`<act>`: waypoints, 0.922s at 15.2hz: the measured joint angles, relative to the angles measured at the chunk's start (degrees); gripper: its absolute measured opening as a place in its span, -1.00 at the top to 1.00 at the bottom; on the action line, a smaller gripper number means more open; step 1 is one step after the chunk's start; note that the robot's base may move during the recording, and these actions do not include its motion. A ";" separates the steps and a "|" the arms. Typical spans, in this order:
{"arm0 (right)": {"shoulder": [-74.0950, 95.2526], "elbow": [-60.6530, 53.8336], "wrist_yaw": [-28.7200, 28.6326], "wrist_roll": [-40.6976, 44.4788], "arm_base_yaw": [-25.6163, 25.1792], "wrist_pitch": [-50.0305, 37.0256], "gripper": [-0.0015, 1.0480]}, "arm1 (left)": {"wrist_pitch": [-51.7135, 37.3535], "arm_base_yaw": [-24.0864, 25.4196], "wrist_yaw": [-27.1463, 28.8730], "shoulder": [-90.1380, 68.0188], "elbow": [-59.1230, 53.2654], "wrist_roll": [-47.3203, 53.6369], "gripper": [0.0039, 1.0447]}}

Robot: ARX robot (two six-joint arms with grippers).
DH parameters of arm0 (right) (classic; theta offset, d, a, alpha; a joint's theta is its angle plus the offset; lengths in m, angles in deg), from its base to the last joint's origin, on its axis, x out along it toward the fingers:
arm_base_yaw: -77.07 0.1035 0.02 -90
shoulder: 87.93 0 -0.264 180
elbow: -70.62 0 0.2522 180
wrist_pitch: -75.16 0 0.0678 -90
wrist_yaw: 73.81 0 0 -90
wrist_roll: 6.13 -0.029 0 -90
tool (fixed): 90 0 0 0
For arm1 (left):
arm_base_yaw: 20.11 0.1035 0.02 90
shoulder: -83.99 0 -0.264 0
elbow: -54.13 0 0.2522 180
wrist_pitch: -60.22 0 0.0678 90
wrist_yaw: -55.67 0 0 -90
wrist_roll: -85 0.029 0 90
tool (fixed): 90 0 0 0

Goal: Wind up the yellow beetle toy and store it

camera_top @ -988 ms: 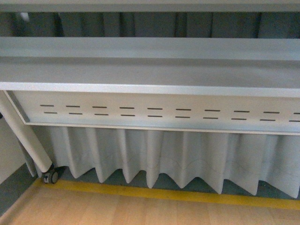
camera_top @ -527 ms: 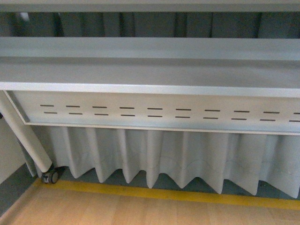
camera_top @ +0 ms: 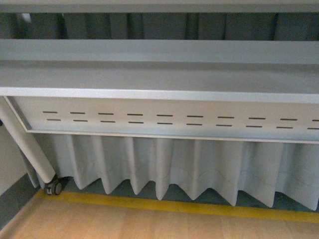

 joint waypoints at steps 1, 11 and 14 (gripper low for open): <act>0.00 0.00 0.00 0.00 0.00 0.00 -0.87 | 0.02 0.00 0.00 0.00 0.00 -0.02 -0.88; 0.00 0.00 0.00 0.00 0.00 0.00 -0.87 | 0.00 0.00 0.00 -0.02 0.00 0.00 -0.88; 0.00 0.00 0.00 0.02 0.00 0.00 -0.87 | 0.02 0.00 0.00 -0.02 0.00 -0.02 -0.88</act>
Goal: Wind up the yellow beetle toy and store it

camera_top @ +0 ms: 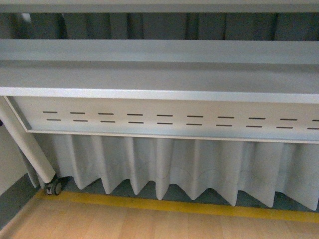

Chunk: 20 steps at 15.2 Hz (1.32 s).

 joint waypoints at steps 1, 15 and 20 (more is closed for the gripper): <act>0.00 0.00 0.00 -0.02 0.00 0.00 -0.87 | 0.00 0.00 0.00 0.00 0.00 0.00 -0.88; 0.00 0.00 0.00 0.00 0.00 0.00 -0.87 | 0.00 0.00 0.00 0.02 0.00 0.02 -0.88; 0.00 0.00 0.00 0.00 0.00 0.00 -0.87 | 0.00 0.00 0.00 0.02 0.00 0.00 -0.88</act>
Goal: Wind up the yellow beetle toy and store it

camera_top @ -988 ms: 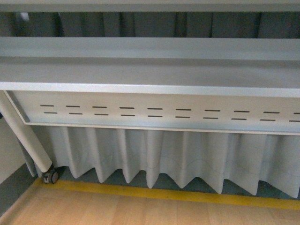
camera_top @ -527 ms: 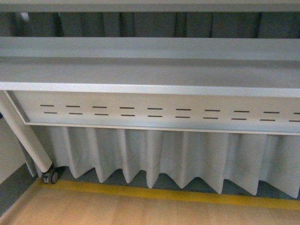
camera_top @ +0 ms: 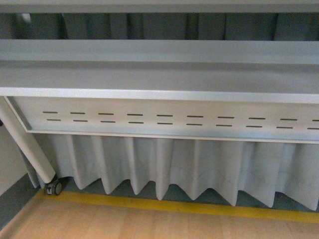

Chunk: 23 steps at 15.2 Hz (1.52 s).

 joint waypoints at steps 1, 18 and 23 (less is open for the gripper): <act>0.00 0.00 0.00 -0.02 0.00 0.15 -0.87 | 0.09 0.00 0.00 0.00 0.00 0.00 -0.88; 0.00 0.00 0.04 -0.04 0.00 0.04 -0.87 | 0.02 0.00 -0.04 -0.02 0.00 0.02 -0.88; 0.00 0.00 0.02 -0.07 0.00 0.04 -0.87 | 0.00 0.00 0.04 -0.02 0.00 0.02 -0.88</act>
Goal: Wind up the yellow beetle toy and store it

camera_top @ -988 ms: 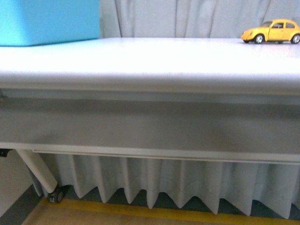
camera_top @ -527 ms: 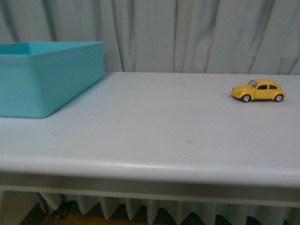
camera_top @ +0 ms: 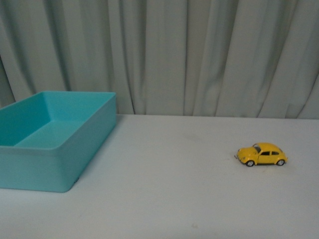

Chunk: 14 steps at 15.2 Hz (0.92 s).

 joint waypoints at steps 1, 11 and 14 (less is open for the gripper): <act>0.02 0.00 -0.02 -0.07 0.00 0.00 -0.87 | 0.00 0.00 -0.11 0.00 0.00 0.00 -0.88; 0.02 0.00 0.00 -0.13 0.00 -0.07 -0.87 | 0.00 0.00 -0.04 0.00 0.00 0.00 -0.88; 0.02 0.00 0.00 -0.13 0.00 -0.09 -0.87 | 0.00 0.00 -0.04 0.00 0.00 -0.02 -0.88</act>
